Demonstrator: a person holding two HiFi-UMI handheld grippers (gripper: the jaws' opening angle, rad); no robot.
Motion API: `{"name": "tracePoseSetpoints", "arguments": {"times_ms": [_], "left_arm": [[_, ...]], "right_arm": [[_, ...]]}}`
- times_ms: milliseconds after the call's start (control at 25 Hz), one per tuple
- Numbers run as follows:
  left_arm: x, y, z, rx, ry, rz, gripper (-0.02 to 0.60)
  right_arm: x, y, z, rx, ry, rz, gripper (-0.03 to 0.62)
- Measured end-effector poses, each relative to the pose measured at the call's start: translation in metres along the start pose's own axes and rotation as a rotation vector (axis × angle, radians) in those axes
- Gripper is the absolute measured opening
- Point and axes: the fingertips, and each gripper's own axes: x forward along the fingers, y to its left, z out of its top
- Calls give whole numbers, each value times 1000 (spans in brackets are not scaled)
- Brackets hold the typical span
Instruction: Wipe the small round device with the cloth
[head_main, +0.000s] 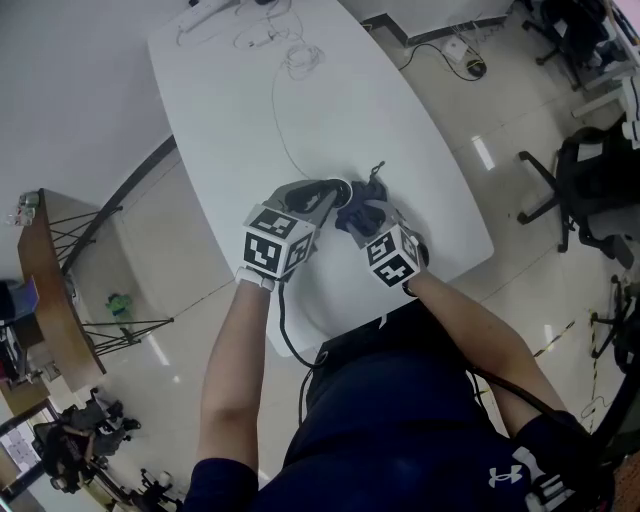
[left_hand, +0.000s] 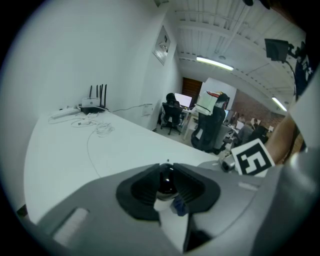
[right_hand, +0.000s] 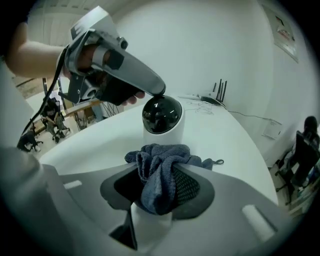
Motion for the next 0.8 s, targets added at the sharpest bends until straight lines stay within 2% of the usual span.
{"name": "tracePoseSetpoints", "arguments": {"times_ms": [240, 320, 440, 520, 640, 720, 800], "left_arm": [[0, -1, -3, 14, 8, 24, 84], [-2, -1, 0, 16, -7, 37, 85], [-13, 2, 17, -58, -93, 35, 86], [-19, 4, 24, -92, -118, 16, 85], [-14, 5, 18, -75, -57, -38, 86], [-9, 8, 11, -57, -6, -55, 86], [-4, 12, 3, -30, 40, -45, 86]], "right_arm": [[-4, 4, -4, -58, 87, -27, 161], [-16, 4, 0, -38, 62, -22, 161], [-44, 1, 18, 1, -23, -26, 161], [-65, -4, 41, 21, -115, -50, 161], [-83, -1, 80, 25, -244, -69, 161], [-78, 8, 94, -35, -251, -72, 161], [-62, 16, 91, -75, -218, -74, 161]]}}
